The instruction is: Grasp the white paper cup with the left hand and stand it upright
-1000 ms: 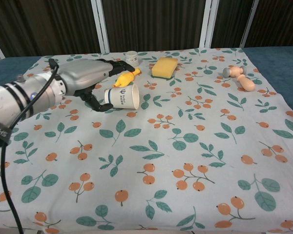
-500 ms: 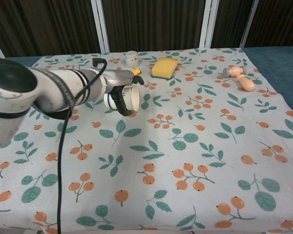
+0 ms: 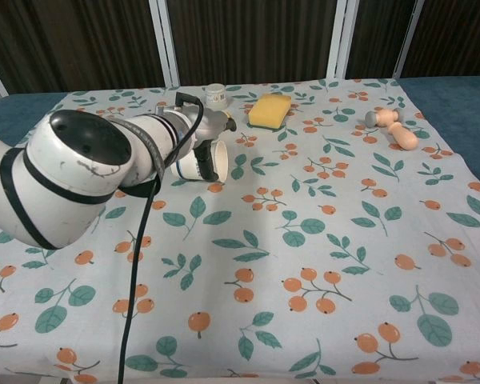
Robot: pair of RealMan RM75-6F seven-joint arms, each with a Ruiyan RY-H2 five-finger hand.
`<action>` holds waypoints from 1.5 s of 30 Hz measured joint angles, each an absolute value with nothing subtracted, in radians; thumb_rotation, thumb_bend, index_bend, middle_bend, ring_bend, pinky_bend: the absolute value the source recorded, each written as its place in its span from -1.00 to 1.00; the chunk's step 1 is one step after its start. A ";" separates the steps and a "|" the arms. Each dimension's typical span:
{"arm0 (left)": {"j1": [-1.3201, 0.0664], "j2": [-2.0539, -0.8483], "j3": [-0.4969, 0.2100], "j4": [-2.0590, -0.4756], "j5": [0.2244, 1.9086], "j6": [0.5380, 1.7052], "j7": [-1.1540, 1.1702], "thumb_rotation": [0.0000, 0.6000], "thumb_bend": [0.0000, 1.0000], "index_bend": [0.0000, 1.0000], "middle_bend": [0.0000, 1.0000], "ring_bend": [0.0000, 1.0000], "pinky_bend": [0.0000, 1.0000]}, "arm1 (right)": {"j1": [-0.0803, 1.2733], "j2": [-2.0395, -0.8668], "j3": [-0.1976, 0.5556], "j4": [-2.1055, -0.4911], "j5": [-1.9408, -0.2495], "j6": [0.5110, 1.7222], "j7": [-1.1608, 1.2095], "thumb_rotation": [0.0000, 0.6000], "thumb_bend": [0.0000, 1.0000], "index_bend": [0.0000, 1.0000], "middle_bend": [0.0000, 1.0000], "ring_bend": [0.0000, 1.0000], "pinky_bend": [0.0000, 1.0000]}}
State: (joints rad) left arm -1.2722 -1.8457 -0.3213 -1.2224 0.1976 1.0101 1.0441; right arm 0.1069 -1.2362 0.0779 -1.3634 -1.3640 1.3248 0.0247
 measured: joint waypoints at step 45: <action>-0.887 -1.700 -0.398 -1.447 0.728 0.925 0.067 1.00 -0.34 -0.31 -0.47 -0.99 -1.00 | 0.126 -1.242 0.076 -1.404 -1.362 1.300 -0.042 1.00 -0.97 -1.00 -1.00 -1.00 -1.00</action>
State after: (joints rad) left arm -0.8869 -1.6999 -0.3979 -1.4468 0.7275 0.9254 0.0670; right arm 0.1262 -1.2416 0.0760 -1.4040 -1.3621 1.3003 -0.0418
